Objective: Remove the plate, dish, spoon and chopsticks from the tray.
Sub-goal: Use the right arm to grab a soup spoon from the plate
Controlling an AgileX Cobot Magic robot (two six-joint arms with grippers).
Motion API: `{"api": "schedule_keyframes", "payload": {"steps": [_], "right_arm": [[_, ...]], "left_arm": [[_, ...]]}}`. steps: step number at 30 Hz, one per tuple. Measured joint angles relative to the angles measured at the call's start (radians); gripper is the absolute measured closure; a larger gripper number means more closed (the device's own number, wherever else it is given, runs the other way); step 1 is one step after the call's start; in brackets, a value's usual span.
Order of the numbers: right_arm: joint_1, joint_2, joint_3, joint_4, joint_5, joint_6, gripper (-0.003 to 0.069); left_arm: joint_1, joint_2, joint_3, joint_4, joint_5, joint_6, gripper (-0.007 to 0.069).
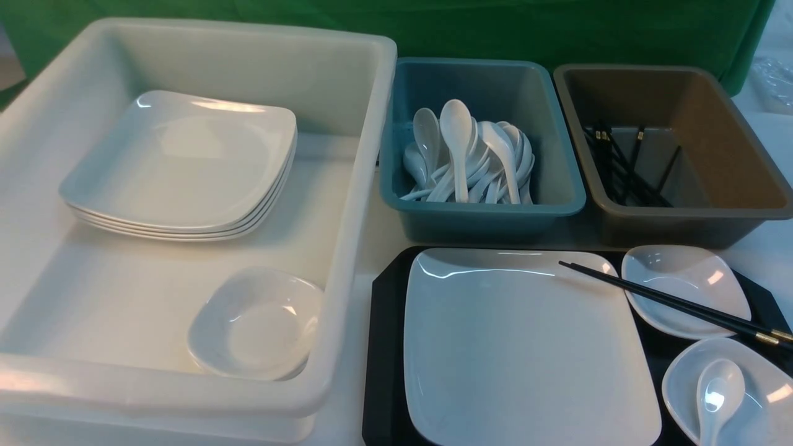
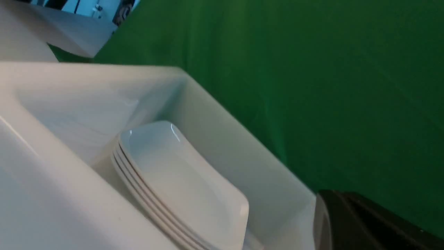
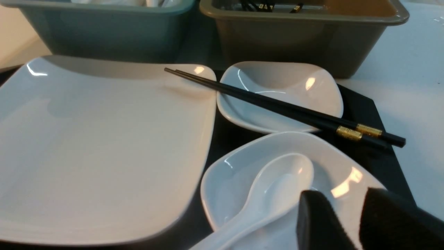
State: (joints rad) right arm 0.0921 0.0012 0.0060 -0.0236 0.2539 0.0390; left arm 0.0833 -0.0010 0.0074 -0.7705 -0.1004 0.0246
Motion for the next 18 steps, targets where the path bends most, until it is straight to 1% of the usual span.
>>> {"api": "schedule_keyframes", "payload": {"steps": [2,3,4,6,7,8,9,13,15,16,18], "right_arm": [[0.0,0.0,0.0,0.0,0.0,0.0,0.042],[0.0,0.0,0.0,0.0,0.0,0.0,0.042],[0.0,0.0,0.0,0.0,0.0,0.0,0.042],[0.0,0.0,0.0,0.0,0.0,0.0,0.042],[0.0,0.0,0.0,0.0,0.0,0.0,0.042],[0.0,0.0,0.0,0.0,0.0,0.0,0.042],[0.0,0.0,0.0,0.0,0.0,0.0,0.042],[0.0,0.0,0.0,0.0,0.0,0.0,0.042],[0.0,0.0,0.0,0.0,0.0,0.0,0.042],[0.0,0.0,0.0,0.0,0.0,0.0,0.042],[0.0,0.0,0.0,0.0,0.0,0.0,0.042]], "left_arm": [[0.0,0.0,-0.002,0.0,-0.01,-0.009,0.0615],[0.0,0.0,-0.016,0.004,0.016,-0.019,0.0615],[0.0,0.012,-0.078,0.04,0.1,-0.014,0.0615],[0.0,0.028,-0.131,0.065,0.145,-0.001,0.0615],[0.0,0.074,-0.218,0.118,0.229,0.033,0.0615],[0.0,0.117,-0.271,0.142,0.284,0.057,0.0615],[0.0,0.168,-0.351,0.174,0.374,0.097,0.0615],[-0.01,0.389,-0.564,0.224,0.653,0.221,0.0615],[-0.057,0.498,-0.651,0.235,0.734,0.253,0.0615],[-0.086,0.523,-0.673,0.237,0.744,0.262,0.0615],[-0.193,0.611,-0.716,0.257,0.754,0.276,0.0615]]}}
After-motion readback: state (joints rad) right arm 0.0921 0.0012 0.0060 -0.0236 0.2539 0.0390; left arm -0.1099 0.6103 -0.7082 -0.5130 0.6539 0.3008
